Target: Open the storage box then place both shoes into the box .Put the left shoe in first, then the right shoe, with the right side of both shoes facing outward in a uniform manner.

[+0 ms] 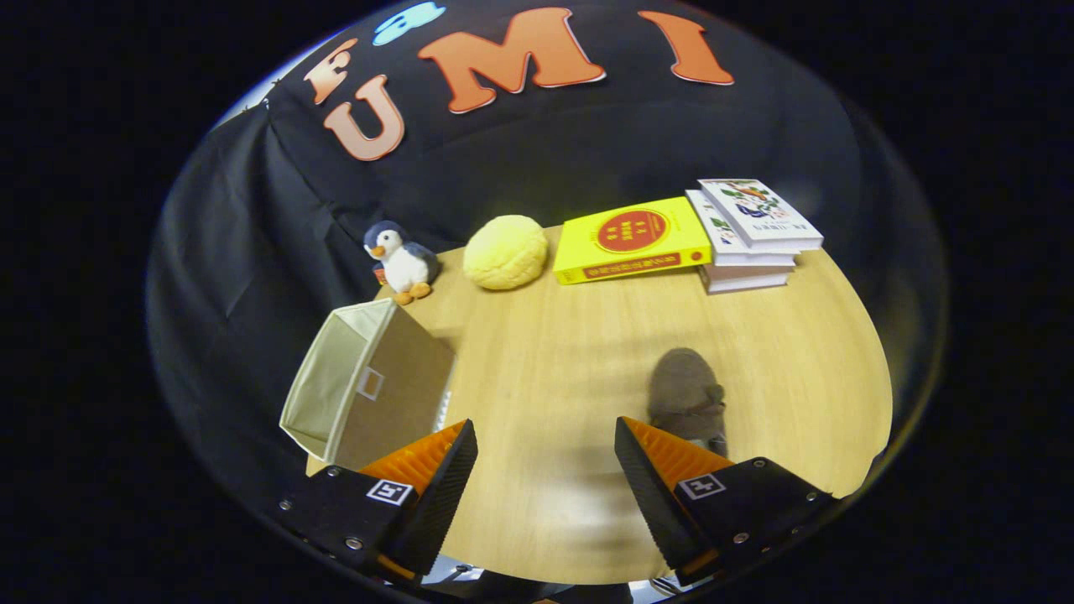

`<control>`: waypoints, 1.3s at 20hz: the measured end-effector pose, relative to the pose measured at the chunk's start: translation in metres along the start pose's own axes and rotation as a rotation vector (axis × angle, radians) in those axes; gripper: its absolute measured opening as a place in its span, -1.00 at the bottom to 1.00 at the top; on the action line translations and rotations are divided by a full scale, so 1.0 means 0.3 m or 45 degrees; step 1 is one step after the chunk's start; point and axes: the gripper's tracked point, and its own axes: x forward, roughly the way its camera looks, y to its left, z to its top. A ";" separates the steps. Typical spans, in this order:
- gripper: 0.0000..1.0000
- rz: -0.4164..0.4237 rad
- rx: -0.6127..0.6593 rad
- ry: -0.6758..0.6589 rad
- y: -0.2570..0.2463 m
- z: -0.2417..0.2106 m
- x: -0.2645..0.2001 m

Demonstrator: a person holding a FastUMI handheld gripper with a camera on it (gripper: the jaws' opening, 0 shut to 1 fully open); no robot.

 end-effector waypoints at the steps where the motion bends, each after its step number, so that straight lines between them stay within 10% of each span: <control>1: 0.97 -0.029 0.005 0.010 -0.059 -0.020 -0.006; 12: 0.75 -0.176 -0.030 0.119 -0.414 -0.173 0.144; 20: 0.13 -0.265 -0.077 0.126 -0.475 -0.178 0.321; 26: -0.84 -0.296 0.086 0.149 -0.473 -0.187 0.319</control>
